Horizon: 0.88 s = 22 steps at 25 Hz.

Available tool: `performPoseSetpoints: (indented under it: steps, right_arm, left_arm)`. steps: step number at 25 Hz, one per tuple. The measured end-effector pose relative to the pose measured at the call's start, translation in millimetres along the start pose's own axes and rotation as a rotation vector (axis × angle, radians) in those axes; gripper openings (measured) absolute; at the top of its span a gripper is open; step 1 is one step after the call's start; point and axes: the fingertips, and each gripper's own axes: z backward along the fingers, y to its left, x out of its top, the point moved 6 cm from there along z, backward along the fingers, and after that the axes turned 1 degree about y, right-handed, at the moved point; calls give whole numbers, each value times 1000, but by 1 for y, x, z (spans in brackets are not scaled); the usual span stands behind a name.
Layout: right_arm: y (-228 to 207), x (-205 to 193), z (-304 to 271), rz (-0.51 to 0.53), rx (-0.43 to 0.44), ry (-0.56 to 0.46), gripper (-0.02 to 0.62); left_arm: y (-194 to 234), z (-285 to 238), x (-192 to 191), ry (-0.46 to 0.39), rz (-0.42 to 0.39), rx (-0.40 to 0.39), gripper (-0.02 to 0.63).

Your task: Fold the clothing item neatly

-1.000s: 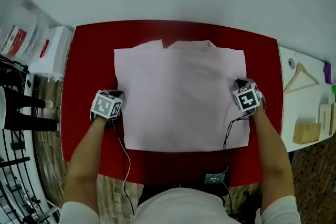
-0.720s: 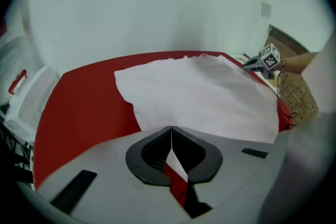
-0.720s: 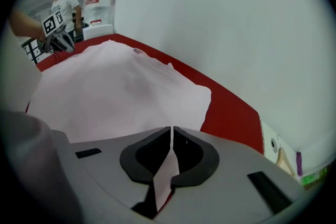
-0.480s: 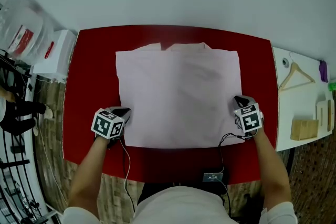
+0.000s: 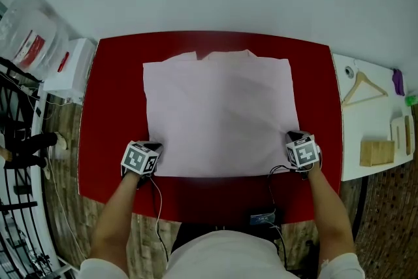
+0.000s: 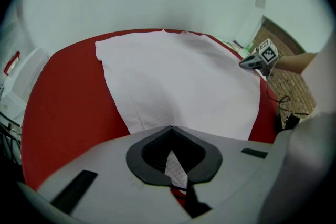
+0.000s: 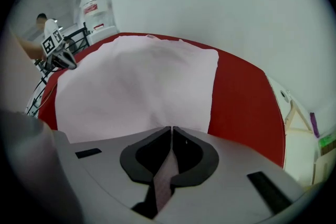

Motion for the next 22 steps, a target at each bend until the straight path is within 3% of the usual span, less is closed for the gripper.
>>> performPoseSetpoints:
  steps: [6, 11, 16, 22]
  right_arm:
    - [-2, 7, 19, -32, -53, -58, 25]
    - [11, -8, 51, -42, 11, -101, 25]
    - [37, -41, 62, -16, 88, -54, 25]
    - [41, -77, 46, -22, 80, 17, 25]
  left_arm:
    - [-2, 13, 6, -65, 7, 26, 5]
    - [-24, 41, -4, -121, 32, -19, 6]
    - [-47, 36, -34, -58, 56, -75, 5]
    - [-49, 11, -65, 52, 71, -53, 5]
